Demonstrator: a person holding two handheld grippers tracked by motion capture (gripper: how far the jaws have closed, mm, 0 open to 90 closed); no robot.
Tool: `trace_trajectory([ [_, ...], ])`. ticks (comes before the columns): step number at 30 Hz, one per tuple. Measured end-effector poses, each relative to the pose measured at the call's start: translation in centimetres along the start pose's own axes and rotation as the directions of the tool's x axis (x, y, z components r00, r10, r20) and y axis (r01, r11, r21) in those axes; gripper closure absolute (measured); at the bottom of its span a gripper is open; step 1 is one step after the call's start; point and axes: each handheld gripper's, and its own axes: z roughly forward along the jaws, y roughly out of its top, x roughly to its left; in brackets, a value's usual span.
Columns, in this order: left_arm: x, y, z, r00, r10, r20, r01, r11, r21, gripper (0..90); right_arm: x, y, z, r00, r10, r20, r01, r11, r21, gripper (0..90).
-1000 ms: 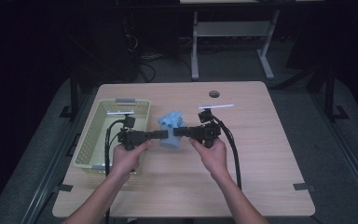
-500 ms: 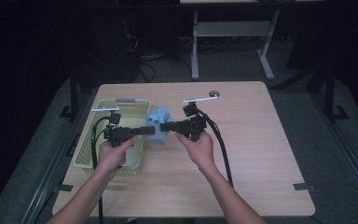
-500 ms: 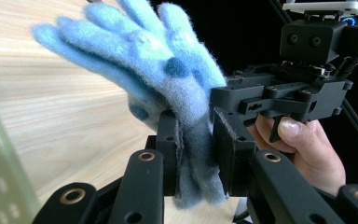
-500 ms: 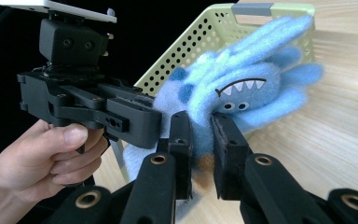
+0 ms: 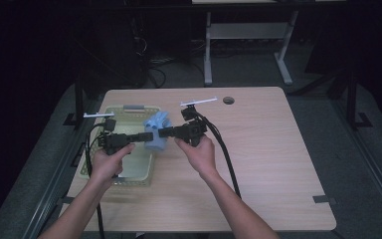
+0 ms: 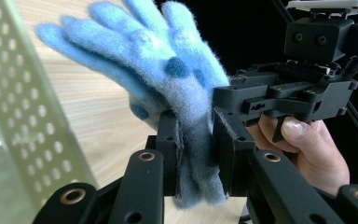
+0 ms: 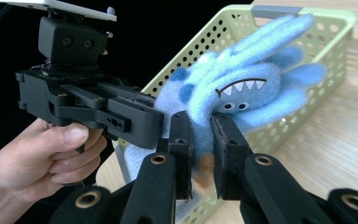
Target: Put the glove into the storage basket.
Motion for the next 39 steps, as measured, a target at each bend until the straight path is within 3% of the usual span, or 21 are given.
trace_trajectory([
  [12, 1.6, 0.3, -2.0, 0.9994, -0.034, 0.007, 0.034, 0.9994, 0.010, 72.9, 0.6, 0.5, 2.4, 0.9998, 0.004, -0.020, -0.004, 1.000, 0.017, 79.2],
  [22, 2.7, 0.3, -3.9, 0.9981, -0.015, -0.060, 0.017, 0.9992, 0.035, 73.6, 0.5, 0.2, 5.7, 0.9974, 0.034, -0.064, -0.033, 0.999, 0.031, 79.2],
  [35, 5.0, -0.1, -5.6, 0.9932, -0.061, -0.099, 0.065, 0.9972, 0.036, 74.1, 0.4, 0.1, 8.7, 0.9953, 0.061, -0.076, -0.057, 0.997, 0.062, 79.0],
  [39, 5.8, -0.4, -5.8, 0.9895, -0.075, -0.123, 0.082, 0.9956, 0.046, 74.3, 0.0, 0.0, 10.0, 0.9935, 0.084, -0.077, -0.077, 0.993, 0.093, 78.6],
])
